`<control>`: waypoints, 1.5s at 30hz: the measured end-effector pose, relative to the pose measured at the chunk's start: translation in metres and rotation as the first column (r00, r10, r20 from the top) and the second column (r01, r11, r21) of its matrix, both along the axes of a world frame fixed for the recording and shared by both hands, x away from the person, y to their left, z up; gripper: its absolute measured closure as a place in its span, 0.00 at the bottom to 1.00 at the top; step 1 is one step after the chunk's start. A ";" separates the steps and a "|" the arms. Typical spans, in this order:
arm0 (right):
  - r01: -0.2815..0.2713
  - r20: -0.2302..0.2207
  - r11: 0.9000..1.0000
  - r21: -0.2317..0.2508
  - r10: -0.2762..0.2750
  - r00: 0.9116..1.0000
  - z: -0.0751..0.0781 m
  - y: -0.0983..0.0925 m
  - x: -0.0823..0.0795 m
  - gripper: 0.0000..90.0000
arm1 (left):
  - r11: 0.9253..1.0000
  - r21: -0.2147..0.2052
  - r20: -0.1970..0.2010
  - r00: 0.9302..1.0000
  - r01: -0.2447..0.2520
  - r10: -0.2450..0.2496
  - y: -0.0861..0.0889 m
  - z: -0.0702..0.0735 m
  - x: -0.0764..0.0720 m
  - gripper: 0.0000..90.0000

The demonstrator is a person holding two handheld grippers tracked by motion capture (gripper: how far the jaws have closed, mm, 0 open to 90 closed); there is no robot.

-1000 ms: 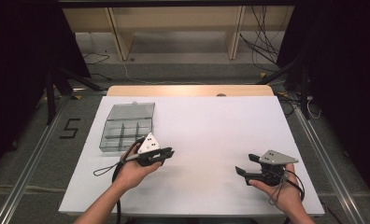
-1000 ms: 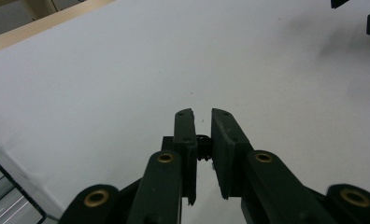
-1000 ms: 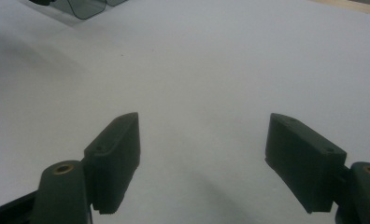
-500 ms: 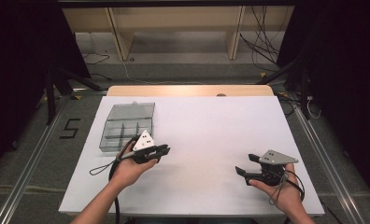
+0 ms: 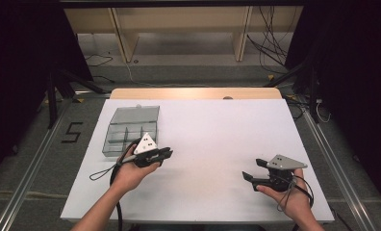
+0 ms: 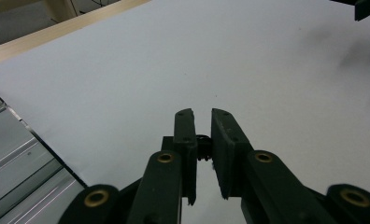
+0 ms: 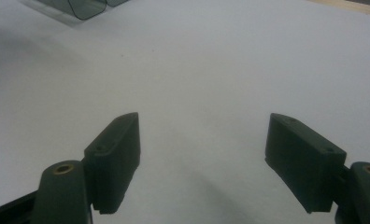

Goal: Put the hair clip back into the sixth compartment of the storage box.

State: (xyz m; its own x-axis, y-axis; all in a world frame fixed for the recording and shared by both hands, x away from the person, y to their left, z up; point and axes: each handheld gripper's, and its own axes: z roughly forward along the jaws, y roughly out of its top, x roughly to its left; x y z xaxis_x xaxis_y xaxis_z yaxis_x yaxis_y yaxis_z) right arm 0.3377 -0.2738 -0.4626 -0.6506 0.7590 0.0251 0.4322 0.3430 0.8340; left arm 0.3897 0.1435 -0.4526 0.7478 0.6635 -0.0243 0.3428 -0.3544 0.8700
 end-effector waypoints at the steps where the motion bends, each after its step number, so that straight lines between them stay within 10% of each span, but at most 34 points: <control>1: 0.000 -0.001 1.000 0.001 0.000 1.000 0.000 0.000 0.000 0.30 | 1.000 0.001 -0.001 1.000 0.000 0.000 0.000 0.000 0.000 0.89; 45: 0.000 -0.004 1.000 0.001 0.000 1.000 0.000 0.000 0.000 0.30 | 0.999 -0.011 0.015 0.999 -0.044 0.044 0.014 0.005 0.004 0.89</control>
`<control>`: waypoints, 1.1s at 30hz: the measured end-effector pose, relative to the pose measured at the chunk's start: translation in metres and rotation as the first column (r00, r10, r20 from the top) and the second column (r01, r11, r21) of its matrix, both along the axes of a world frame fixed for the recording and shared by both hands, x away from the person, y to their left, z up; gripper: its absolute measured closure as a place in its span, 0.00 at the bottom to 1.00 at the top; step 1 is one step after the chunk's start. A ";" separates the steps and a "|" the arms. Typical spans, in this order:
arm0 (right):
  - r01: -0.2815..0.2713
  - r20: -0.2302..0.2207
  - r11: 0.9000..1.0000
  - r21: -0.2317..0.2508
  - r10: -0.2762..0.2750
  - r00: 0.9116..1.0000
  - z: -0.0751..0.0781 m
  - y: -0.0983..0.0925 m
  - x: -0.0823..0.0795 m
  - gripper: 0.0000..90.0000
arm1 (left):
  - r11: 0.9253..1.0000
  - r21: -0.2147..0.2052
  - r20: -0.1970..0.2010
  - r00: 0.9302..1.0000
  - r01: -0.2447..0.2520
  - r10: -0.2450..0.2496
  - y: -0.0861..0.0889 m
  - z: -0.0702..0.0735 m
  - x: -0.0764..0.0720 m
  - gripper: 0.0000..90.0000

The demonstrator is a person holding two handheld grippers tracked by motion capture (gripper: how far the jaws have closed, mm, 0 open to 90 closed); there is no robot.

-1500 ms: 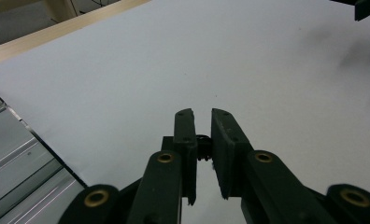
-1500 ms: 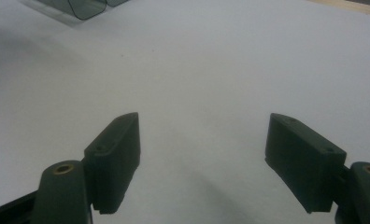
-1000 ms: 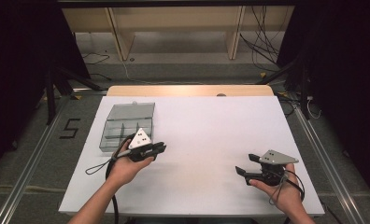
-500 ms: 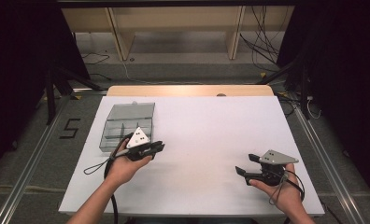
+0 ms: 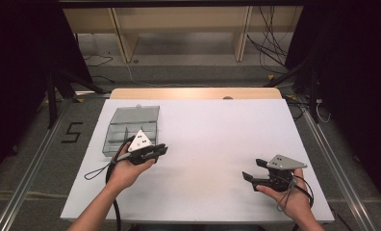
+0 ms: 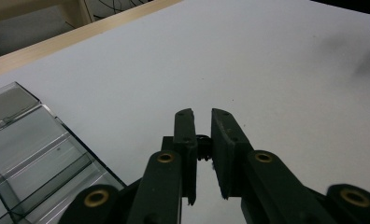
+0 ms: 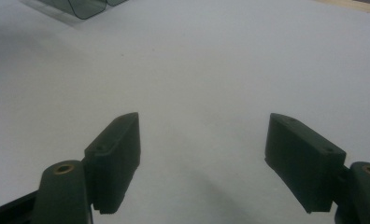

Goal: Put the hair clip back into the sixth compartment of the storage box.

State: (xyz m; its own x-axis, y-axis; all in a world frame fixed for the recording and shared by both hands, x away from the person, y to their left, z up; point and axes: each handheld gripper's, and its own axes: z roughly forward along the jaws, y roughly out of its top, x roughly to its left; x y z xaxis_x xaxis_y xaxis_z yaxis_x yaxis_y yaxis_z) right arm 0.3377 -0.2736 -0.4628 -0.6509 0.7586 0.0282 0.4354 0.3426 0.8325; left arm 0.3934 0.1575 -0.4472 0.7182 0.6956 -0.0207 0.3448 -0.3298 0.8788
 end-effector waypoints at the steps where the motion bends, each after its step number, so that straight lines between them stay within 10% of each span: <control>1: 0.000 0.000 1.000 0.001 0.000 1.000 0.000 0.000 0.000 0.30 | 1.000 0.002 0.000 1.000 0.000 0.000 0.001 0.000 0.000 0.89; 33: 0.000 0.000 1.000 0.001 0.000 1.000 0.000 0.000 0.000 0.30 | 0.999 0.003 -0.001 0.999 -0.038 0.038 0.011 0.000 0.004 0.89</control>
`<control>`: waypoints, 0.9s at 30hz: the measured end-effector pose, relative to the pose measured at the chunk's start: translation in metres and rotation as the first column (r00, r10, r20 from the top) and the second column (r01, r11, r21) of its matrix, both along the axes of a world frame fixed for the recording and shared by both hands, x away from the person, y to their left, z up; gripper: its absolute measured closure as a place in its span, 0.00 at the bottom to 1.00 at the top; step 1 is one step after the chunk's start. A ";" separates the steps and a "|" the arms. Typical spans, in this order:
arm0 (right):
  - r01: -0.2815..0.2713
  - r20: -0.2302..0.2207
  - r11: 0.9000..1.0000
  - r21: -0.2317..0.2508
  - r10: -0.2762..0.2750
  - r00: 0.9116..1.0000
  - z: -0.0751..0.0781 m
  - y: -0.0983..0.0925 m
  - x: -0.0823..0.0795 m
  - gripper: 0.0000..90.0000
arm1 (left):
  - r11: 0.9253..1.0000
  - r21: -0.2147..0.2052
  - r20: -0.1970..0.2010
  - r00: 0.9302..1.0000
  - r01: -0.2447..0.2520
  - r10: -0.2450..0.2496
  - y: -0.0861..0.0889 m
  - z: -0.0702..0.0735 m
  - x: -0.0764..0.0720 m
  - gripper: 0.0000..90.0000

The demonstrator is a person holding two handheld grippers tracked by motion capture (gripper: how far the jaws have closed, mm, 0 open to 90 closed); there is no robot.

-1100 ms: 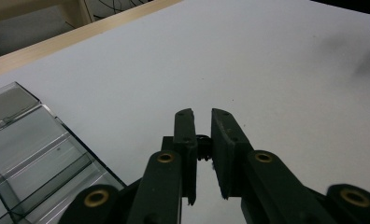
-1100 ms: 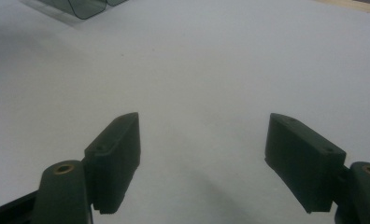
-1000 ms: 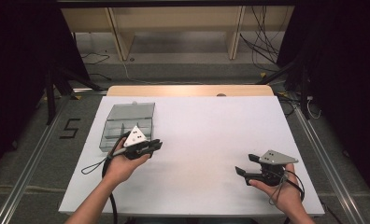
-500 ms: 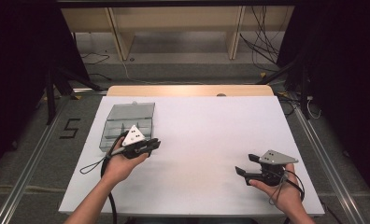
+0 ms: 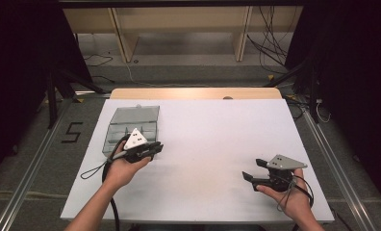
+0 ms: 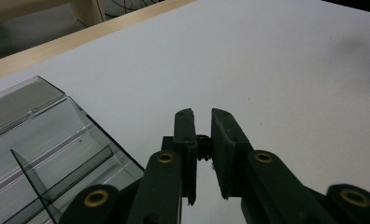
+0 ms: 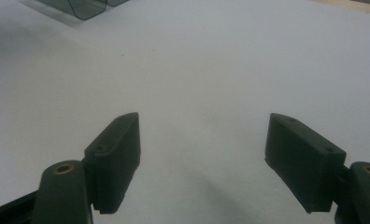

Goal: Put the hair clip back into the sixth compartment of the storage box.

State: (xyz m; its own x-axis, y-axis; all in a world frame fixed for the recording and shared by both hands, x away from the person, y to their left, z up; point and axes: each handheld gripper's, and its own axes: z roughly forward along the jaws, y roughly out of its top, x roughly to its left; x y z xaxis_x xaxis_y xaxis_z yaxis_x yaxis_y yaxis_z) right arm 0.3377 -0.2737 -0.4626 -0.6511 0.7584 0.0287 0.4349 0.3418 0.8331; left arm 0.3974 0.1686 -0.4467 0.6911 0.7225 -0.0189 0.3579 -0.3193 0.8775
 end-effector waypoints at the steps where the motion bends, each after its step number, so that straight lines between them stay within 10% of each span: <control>1: 0.000 0.000 1.000 0.000 0.000 1.000 0.000 0.000 0.000 0.30 | 1.000 0.000 -0.001 1.000 0.000 0.000 0.000 0.000 0.000 0.89; 27: 0.001 0.001 1.000 0.000 -0.001 1.000 0.000 0.000 0.000 0.30 | 0.997 0.017 -0.003 0.997 -0.072 0.072 0.013 -0.001 0.008 0.89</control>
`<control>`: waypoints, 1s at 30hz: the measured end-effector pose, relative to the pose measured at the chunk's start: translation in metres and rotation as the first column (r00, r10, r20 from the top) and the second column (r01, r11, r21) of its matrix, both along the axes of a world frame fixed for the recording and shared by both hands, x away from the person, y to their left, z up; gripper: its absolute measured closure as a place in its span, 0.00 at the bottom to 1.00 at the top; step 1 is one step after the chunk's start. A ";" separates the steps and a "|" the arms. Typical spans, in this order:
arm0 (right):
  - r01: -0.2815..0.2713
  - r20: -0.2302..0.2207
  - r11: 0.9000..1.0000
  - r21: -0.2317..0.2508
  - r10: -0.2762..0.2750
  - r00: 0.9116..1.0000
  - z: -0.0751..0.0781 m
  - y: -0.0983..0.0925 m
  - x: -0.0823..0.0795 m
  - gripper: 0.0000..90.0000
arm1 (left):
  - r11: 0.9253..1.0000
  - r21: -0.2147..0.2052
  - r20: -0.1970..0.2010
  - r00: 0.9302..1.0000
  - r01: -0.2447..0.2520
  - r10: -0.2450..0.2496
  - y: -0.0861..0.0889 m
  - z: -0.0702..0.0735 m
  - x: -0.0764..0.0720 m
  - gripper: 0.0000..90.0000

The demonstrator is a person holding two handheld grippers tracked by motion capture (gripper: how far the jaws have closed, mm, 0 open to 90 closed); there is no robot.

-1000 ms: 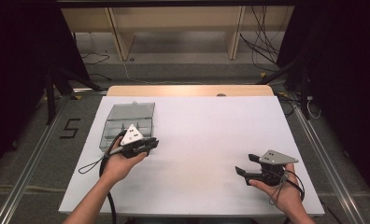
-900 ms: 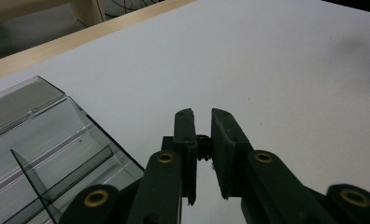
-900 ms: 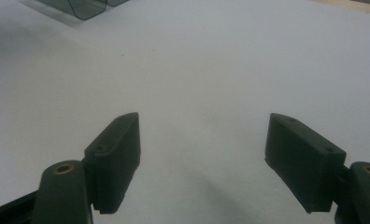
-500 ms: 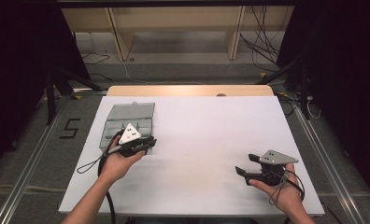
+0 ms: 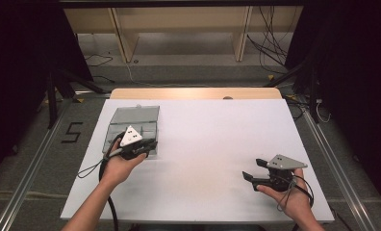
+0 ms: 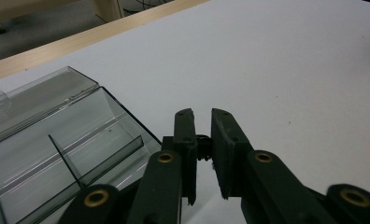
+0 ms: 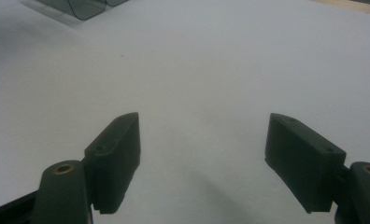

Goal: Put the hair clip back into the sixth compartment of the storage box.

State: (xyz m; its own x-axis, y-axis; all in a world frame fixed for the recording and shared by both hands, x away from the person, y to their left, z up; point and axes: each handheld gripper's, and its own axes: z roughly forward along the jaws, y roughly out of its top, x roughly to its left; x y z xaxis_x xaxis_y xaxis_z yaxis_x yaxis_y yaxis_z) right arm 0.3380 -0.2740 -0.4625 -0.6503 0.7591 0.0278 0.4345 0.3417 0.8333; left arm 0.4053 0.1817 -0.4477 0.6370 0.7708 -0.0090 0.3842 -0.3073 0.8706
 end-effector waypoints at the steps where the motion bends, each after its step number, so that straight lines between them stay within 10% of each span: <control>1: 0.000 0.000 1.000 0.000 0.000 1.000 0.000 0.000 0.000 0.30 | 1.000 0.000 -0.001 1.000 -0.004 0.004 0.000 0.000 0.000 0.89; 30: 0.002 0.000 1.000 -0.001 -0.002 1.000 0.000 0.000 0.000 0.31 | 0.996 0.018 -0.016 0.996 -0.087 0.088 0.007 -0.006 0.008 0.89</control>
State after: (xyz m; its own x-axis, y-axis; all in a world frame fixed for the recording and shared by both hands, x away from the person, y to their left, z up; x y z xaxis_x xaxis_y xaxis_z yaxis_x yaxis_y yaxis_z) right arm 0.3384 -0.2745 -0.4628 -0.6491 0.7602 0.0268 0.4347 0.3418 0.8332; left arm 0.4129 0.1891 -0.4533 0.5669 0.8238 -0.0053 0.4252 -0.2871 0.8584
